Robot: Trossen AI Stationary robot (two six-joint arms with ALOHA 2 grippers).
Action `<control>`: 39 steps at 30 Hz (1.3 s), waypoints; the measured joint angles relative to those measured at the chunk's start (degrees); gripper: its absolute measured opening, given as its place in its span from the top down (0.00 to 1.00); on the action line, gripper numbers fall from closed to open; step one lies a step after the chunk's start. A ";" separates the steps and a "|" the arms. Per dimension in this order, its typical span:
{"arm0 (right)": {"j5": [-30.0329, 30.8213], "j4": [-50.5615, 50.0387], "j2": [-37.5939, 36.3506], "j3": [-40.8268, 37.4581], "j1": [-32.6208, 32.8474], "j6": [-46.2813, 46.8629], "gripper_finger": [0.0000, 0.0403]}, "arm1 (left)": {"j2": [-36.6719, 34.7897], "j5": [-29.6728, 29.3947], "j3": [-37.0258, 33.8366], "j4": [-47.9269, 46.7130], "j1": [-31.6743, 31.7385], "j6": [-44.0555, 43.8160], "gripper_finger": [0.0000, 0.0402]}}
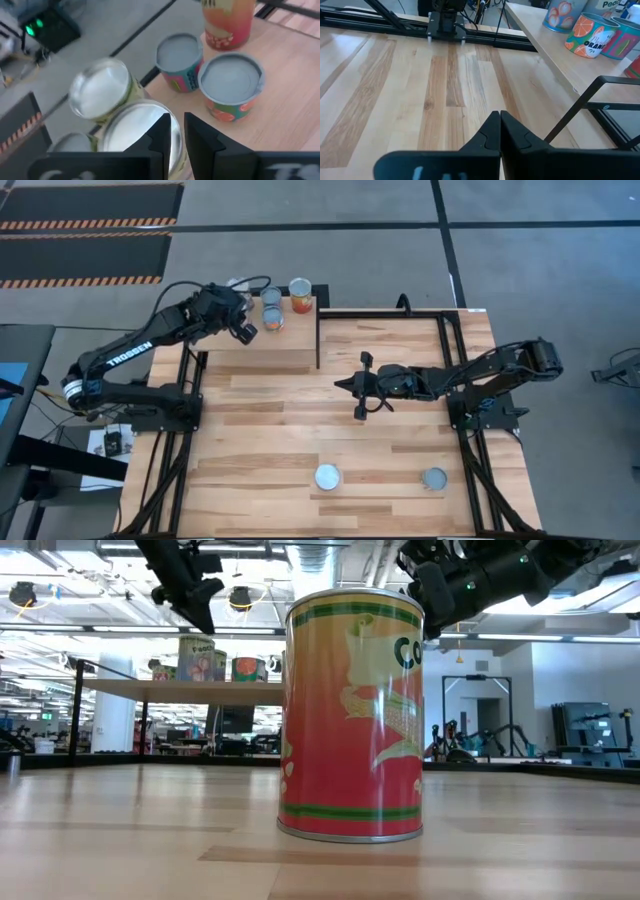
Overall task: Pick and place cans onto a shelf
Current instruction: Put the light blue can on the shelf aligned with the other light blue can, then put the orange can on the shelf aligned with the other orange can
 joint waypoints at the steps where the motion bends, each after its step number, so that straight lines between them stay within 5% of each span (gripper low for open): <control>1: 0.00 -0.02 0.01 0.00 0.00 0.00 0.97 | -0.52 0.02 0.00 0.35 -0.28 1.32 0.89; 11: 0.00 0.09 0.00 0.00 0.12 1.56 0.97 | -10.10 6.64 -4.38 7.21 -11.31 1.99 0.91; 20: 0.01 4.57 1.77 0.15 3.27 2.19 0.99 | -20.43 10.95 -27.44 37.67 -28.39 -0.47 0.99; 28: 0.15 11.95 9.11 0.04 10.80 6.29 0.99 | -20.95 10.69 -45.02 65.58 -38.66 1.30 1.00; 33: 3.61 3.05 8.70 0.64 16.85 14.98 0.99 | -20.56 10.59 -51.71 75.30 -42.18 1.09 1.00; 39: 8.96 -26.13 4.98 6.37 25.74 33.65 0.99 | -20.53 10.45 -53.89 76.98 -44.33 1.93 1.00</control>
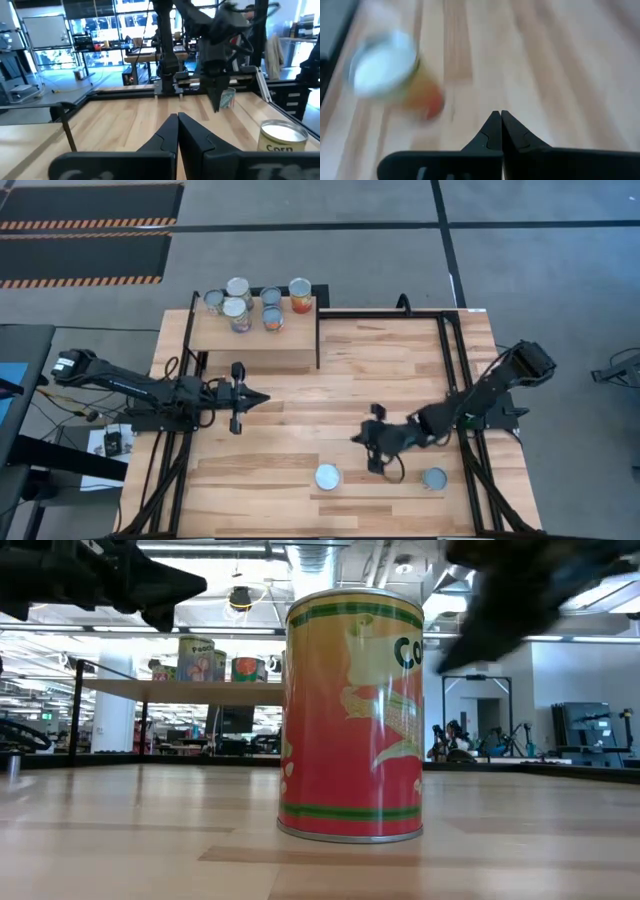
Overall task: Pick and place cans onto a shelf
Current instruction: Put the orange can on the shelf aligned with the other orange can
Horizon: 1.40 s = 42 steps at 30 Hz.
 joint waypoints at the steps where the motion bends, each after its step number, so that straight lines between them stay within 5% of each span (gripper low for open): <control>1: 0.00 -5.56 0.09 1.79 1.59 3.54 0.99 | 0.00 0.00 -0.11 -0.01 -0.11 0.01 1.00; 6: 0.03 -29.01 0.63 10.79 9.46 20.56 0.98 | 0.02 -0.20 -0.25 -0.15 -0.34 0.04 1.00; 11: 0.24 -39.65 1.01 16.28 15.28 32.11 0.98 | 0.02 -0.35 -0.25 -0.20 -0.34 0.04 1.00; 16: 0.88 -41.63 4.68 19.88 16.56 33.52 0.90 | 0.02 -0.34 -0.25 -0.25 -0.34 0.70 1.00; 29: 1.23 -40.72 20.69 41.64 9.11 1.18 0.47 | 0.04 -0.33 -0.25 -1.52 -0.34 1.16 1.00; 36: -2.54 -41.60 29.98 51.10 7.35 -17.43 0.50 | 0.04 -0.33 -0.25 -2.17 -0.34 1.11 1.00; 42: -7.73 -44.11 32.57 53.59 6.12 -21.90 0.60 | 0.07 -0.32 -0.25 -2.55 -0.34 1.09 1.00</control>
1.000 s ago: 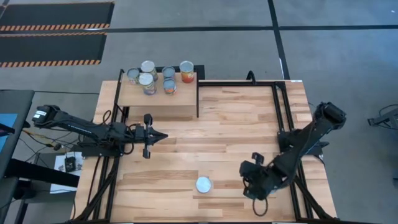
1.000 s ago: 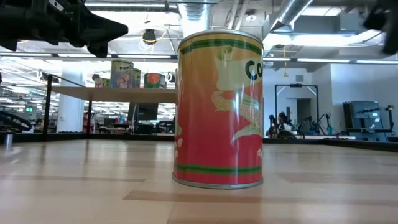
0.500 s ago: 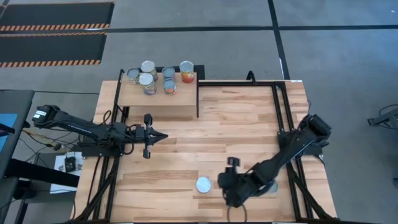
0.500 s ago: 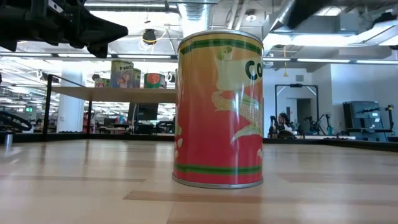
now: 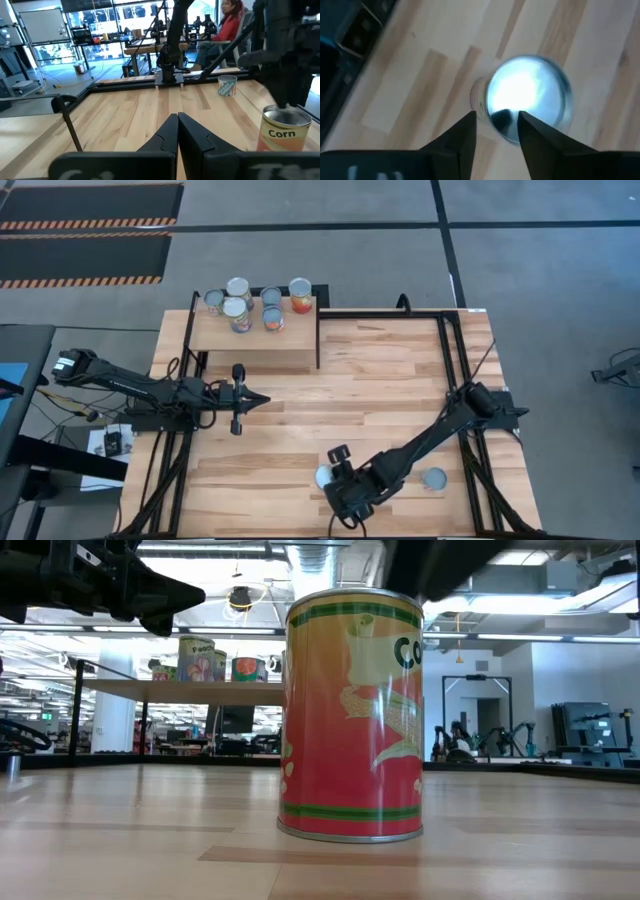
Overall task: Pick and place cans onto a shelf
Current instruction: Put the orange can on the shelf aligned with the other orange can
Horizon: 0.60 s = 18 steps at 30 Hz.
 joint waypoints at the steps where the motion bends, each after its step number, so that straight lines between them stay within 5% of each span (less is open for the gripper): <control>1: -0.33 -0.55 0.04 -0.07 -0.11 -0.29 0.62 | 0.00 -0.01 0.00 0.05 0.00 0.00 1.00; 18: -4.22 0.24 -0.07 0.04 -4.04 -4.28 0.90 | 0.00 -0.34 0.02 -0.23 0.00 -0.07 1.00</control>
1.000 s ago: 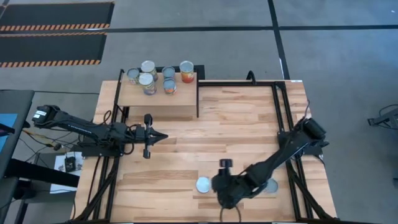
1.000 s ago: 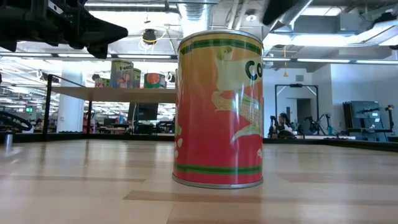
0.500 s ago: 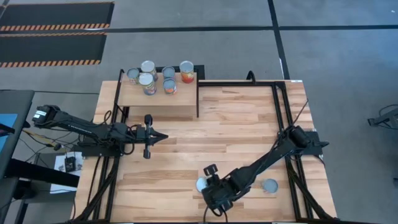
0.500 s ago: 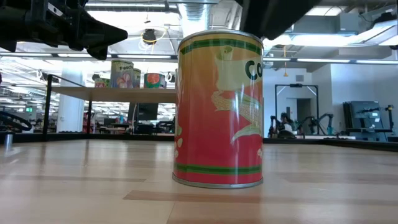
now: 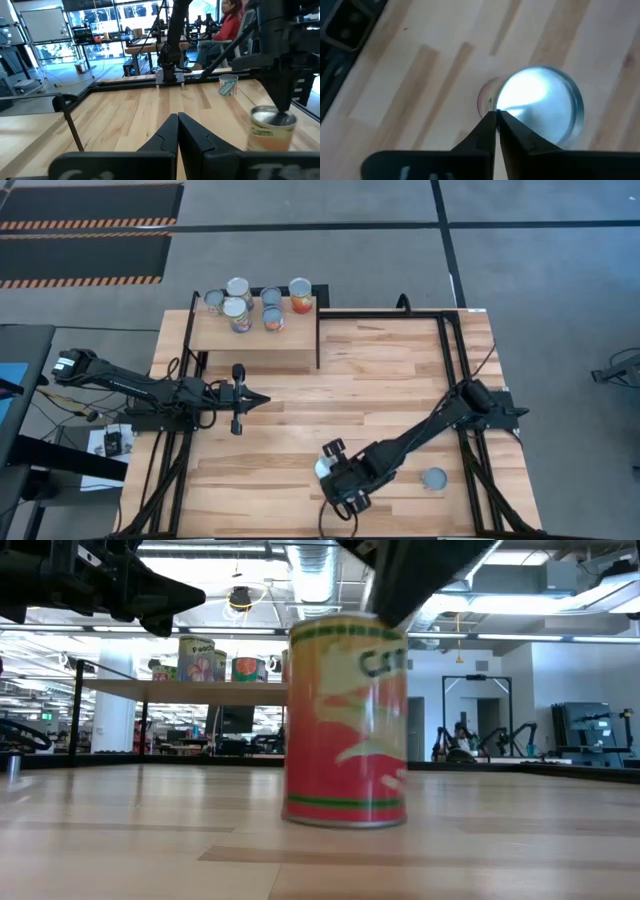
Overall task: Pick and place cans onto a shelf
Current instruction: Put the orange can on the shelf aligned with the other orange can
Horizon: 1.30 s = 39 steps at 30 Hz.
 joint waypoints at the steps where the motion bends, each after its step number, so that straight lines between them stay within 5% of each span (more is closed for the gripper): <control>1: 0.02 0.32 0.00 0.00 -0.53 0.01 0.92 | 0.00 -0.02 0.00 -0.02 0.00 0.00 1.00; 5: 0.03 1.27 0.00 0.00 -3.45 2.27 0.98 | 0.00 -0.13 0.00 -0.02 0.00 -0.06 1.00; 30: -1.64 3.53 -0.04 0.81 -25.53 -4.88 0.94 | 0.00 -0.11 0.02 -0.11 0.00 -0.15 1.00; 39: -1.20 3.31 -1.13 0.87 -26.23 -4.52 0.76 | 0.00 -0.09 0.02 -0.13 0.00 -0.15 1.00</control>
